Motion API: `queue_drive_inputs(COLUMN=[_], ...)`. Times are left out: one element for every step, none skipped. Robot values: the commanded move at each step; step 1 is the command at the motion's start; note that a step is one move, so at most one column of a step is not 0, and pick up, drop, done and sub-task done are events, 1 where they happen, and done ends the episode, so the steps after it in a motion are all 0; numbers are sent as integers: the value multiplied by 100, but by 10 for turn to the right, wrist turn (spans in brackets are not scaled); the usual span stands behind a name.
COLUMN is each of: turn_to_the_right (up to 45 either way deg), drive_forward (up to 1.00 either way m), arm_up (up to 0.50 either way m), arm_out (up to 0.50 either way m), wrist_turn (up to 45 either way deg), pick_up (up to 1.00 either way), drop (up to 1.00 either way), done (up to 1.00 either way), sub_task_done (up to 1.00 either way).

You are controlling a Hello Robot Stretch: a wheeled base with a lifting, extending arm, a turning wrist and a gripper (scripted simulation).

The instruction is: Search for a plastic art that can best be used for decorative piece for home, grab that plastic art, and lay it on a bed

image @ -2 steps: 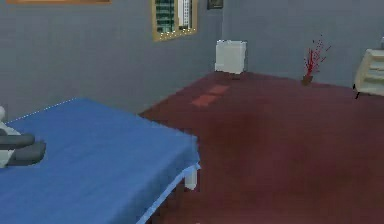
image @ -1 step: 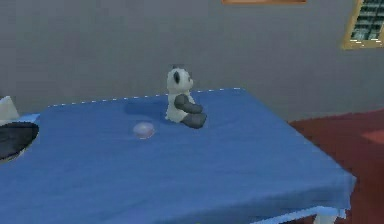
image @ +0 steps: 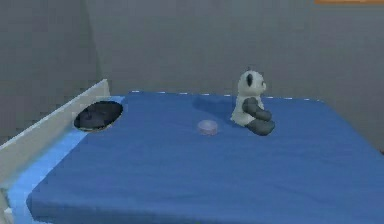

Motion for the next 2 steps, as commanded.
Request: queue_drive_inputs(turn_to_the_right=[0, 120], drive_forward=[35, 0], arm_up=[0, 0], arm_out=[0, 0], wrist_turn=[0, 0], pick_up=[0, 0], drop=[0, 0], done=[0, 0], sub_task_done=[0, 0])
